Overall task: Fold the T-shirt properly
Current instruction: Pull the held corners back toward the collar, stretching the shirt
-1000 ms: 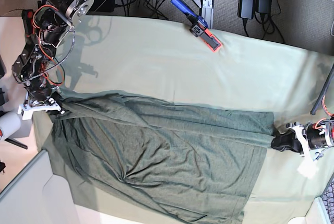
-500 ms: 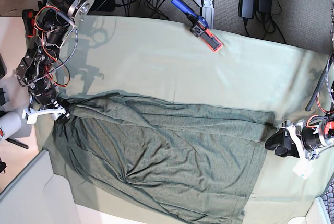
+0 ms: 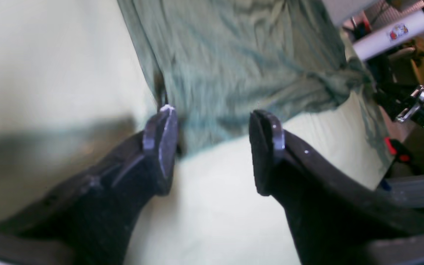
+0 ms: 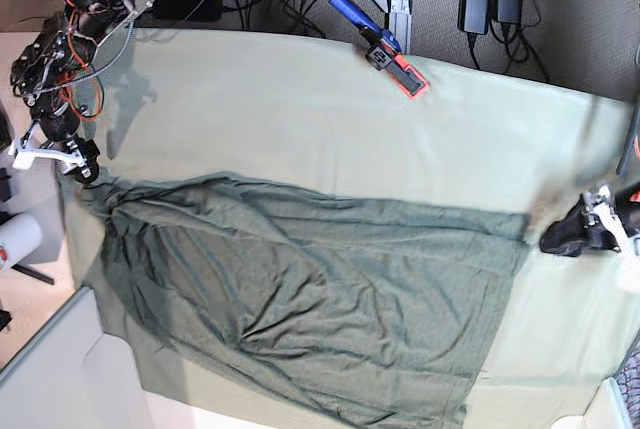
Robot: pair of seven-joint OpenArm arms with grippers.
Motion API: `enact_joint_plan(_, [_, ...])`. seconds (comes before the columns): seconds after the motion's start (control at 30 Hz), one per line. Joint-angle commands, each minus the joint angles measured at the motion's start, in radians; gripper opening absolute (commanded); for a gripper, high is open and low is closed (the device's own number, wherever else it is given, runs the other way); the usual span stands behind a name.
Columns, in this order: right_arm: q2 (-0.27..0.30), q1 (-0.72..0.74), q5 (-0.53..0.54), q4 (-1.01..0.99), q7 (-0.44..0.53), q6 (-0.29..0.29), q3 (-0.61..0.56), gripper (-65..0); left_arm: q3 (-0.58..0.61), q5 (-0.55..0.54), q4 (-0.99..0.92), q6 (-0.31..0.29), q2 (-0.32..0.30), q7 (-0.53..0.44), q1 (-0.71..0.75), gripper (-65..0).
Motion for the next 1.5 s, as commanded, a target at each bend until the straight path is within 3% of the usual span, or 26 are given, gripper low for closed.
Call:
enact_joint_plan(0.0, [0.020, 0.026, 0.029, 0.010, 0.039, -0.002, -0.002, -32.2, -0.008, -0.031, 0.016, -0.009, -0.013, -0.024, -0.011, -30.4])
enact_joint_plan(0.33, [-0.062, 0.076, -0.006, -0.003, 0.096, -0.003, -0.087, -32.2, -0.008, -0.012, 0.014, -0.009, 0.059, -0.028, 0.011, -30.4])
enact_joint_plan(0.5, [-0.089, 0.105, -0.014, -0.017, 0.098, -0.003, -0.093, -32.2, -0.008, 0.097, 0.010, -0.009, 0.106, -0.101, 0.010, -30.4])
enact_joint_plan(0.9, [-0.092, 0.104, -0.034, -0.017, 0.090, -0.003, -0.093, -32.2, -0.055, 0.334, -0.110, -0.009, 0.177, -0.244, -0.050, -30.4])
enact_joint_plan(1.47, [-0.110, 0.108, -0.023, -0.017, 0.097, -0.003, -0.137, -32.2, -0.033, 0.374, -0.173, -0.009, 0.252, -0.272, -0.070, -30.5])
